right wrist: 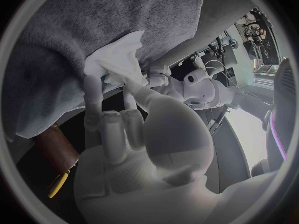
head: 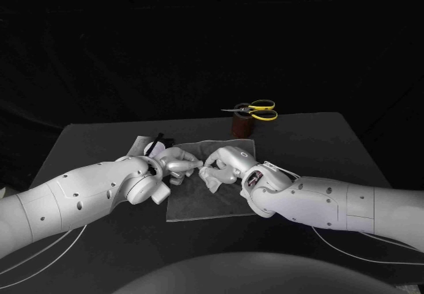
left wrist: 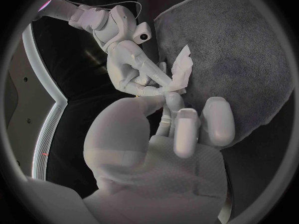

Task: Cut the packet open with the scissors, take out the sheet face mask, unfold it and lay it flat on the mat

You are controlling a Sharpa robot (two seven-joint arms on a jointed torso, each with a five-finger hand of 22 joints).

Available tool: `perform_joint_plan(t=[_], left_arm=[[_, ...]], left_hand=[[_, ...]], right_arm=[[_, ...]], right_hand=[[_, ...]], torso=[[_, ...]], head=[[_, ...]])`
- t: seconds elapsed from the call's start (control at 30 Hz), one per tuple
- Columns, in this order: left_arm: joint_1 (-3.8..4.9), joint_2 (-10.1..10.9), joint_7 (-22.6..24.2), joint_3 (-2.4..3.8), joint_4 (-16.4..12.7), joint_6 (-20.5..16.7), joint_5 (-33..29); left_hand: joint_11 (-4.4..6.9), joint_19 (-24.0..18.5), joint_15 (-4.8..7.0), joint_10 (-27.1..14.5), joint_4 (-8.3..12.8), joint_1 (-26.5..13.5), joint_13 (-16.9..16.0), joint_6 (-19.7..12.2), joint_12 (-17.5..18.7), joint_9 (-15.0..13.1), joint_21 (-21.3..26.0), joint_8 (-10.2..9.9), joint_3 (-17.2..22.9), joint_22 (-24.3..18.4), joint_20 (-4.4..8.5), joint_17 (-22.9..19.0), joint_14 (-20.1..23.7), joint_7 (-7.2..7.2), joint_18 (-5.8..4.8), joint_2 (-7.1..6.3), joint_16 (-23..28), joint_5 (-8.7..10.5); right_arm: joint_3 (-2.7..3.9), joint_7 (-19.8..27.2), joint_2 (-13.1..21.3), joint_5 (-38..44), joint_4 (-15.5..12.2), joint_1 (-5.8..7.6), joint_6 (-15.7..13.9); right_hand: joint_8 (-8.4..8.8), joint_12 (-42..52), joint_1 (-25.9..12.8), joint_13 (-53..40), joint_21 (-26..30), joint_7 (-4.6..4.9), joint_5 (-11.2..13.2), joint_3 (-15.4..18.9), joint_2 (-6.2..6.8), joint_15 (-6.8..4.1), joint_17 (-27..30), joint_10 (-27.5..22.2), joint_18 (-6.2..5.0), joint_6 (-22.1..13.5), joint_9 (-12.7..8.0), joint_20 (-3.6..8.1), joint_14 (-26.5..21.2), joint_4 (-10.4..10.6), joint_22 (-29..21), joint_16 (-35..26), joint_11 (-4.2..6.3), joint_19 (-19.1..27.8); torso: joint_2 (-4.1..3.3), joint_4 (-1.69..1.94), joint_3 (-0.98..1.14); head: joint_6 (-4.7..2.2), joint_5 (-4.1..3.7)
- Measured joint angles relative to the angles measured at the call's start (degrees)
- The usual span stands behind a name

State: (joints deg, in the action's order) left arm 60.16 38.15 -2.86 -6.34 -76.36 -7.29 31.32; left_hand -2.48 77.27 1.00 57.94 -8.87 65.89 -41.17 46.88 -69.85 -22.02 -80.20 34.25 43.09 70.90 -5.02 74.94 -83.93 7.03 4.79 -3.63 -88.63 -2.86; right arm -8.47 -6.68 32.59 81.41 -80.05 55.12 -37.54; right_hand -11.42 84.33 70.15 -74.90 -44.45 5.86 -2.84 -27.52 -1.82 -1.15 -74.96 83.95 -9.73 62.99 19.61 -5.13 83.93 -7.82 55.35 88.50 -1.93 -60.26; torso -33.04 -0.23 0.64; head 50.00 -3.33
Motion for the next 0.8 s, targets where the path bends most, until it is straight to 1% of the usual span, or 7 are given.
perform_joint_plan(t=[0.2,0.3,0.5,0.57,0.67,0.73,0.8], left_arm=[[0.00,0.14,0.00,-0.01,-0.05,0.06,-0.08],[-0.01,0.31,0.17,-0.02,0.05,-0.03,-0.20],[-0.01,0.68,1.42,-0.02,0.31,-0.24,-1.13],[-0.01,0.75,2.25,-0.02,0.33,-0.22,-1.74],[-0.01,0.84,3.79,-0.02,0.37,-0.04,-2.71],[-0.01,0.84,4.83,-0.02,0.50,0.19,-3.31],[-0.01,0.79,6.10,-0.03,0.74,0.67,-4.06]], left_hand=[[-0.30,0.00,0.00,-0.30,-0.32,0.00,0.30,-0.17,0.18,0.11,0.00,0.00,0.01,0.00,0.00,0.00,0.00,0.17,0.00,0.00,0.01,0.00],[-0.84,-0.27,-0.33,-1.09,-0.71,-0.71,1.10,-1.16,0.63,0.55,0.20,-0.57,0.08,-0.22,-0.27,0.00,-0.12,0.57,0.00,-0.71,0.12,0.00],[-1.63,-3.60,-1.14,-4.98,-2.77,-3.86,4.24,-2.56,1.83,1.35,2.69,-1.56,-3.23,-4.28,-0.87,0.00,-0.11,1.35,0.00,-3.85,1.54,0.00],[-2.01,-7.58,-1.92,-8.33,-3.92,-5.08,6.59,-3.35,3.77,1.83,5.77,-1.88,-6.12,-9.13,-1.29,-0.14,1.57,1.58,0.73,-5.07,3.40,0.00],[-2.00,-14.89,-2.16,-12.29,-5.70,-5.75,8.59,-4.43,6.80,2.64,11.78,-2.40,-11.22,-17.46,-1.82,-6.35,7.23,1.55,3.12,-6.33,6.67,0.00],[-2.27,-23.04,-2.39,-15.97,-6.71,-4.12,10.56,-5.03,9.88,3.40,18.84,-2.86,-14.85,-26.13,-2.21,-15.56,15.76,1.56,4.71,-7.27,11.13,0.00],[-2.87,-26.02,-3.14,-18.67,-6.92,-1.08,12.41,-5.43,12.41,4.13,22.04,-3.34,-17.64,-29.02,-2.88,-20.70,21.33,1.97,5.01,-7.76,13.43,0.00]], right_arm=[[0.07,0.97,0.68,-0.07,-0.43,0.09,-0.17],[0.13,1.32,1.38,-0.07,-1.06,0.36,-0.28],[0.47,1.67,2.97,-0.16,-2.79,2.23,-0.09],[0.61,1.69,3.41,-0.44,-3.35,3.12,0.30],[0.82,1.69,3.88,-1.08,-3.86,4.21,1.24],[0.83,1.69,4.05,-1.53,-3.99,4.69,2.01],[0.87,1.65,4.19,-2.04,-4.05,5.17,3.09]], right_hand=[[-0.79,0.09,0.07,-0.01,-0.26,-0.28,0.21,-0.32,-0.06,-0.13,0.00,-0.01,0.01,0.41,0.32,0.16,0.13,-0.02,0.31,0.00,0.40,-0.16],[-0.79,0.09,0.07,-0.01,-0.26,-0.28,0.22,-0.54,-0.06,-0.20,0.01,-0.01,0.03,0.40,0.32,0.21,0.20,0.06,0.35,0.00,0.40,-0.22],[-0.80,0.09,0.07,-0.04,-0.47,-0.49,0.33,-0.61,-0.06,-0.41,0.06,-0.01,0.04,0.61,0.32,0.21,-0.01,0.12,0.48,-0.02,0.40,-0.21],[-0.80,0.09,0.07,-0.05,-0.47,-0.49,0.33,-0.74,-0.06,-0.40,0.06,-0.01,0.05,0.61,0.32,0.21,-0.01,0.25,0.48,-0.02,0.40,-0.22],[-0.80,0.31,0.07,-0.05,-0.47,-0.49,0.42,-0.78,-0.05,-0.40,0.06,-0.01,0.06,0.61,0.32,0.21,-0.01,0.29,0.48,-0.03,0.39,-0.21],[-0.80,0.31,0.07,-0.05,-0.47,-0.49,0.43,-0.78,-0.05,-0.40,0.05,-0.01,0.07,0.61,0.32,0.21,-0.01,0.29,0.48,-0.03,0.39,-0.21],[-0.80,0.31,0.07,-0.05,-0.47,-0.49,0.44,-0.78,-0.05,-0.40,0.05,-0.01,0.07,0.60,0.32,0.21,-0.01,0.29,0.48,-0.03,0.39,-0.21]], torso=[[0.01,0.00,-0.01],[0.03,-0.03,0.01],[0.05,-0.07,0.02],[0.06,-0.07,0.01],[0.06,-0.04,0.02],[0.06,-0.04,0.02],[0.06,-0.03,0.02]], head=[[0.00,0.18],[0.00,0.25],[0.00,0.30],[0.00,0.30],[0.00,0.27],[0.00,0.27],[0.00,0.29]])
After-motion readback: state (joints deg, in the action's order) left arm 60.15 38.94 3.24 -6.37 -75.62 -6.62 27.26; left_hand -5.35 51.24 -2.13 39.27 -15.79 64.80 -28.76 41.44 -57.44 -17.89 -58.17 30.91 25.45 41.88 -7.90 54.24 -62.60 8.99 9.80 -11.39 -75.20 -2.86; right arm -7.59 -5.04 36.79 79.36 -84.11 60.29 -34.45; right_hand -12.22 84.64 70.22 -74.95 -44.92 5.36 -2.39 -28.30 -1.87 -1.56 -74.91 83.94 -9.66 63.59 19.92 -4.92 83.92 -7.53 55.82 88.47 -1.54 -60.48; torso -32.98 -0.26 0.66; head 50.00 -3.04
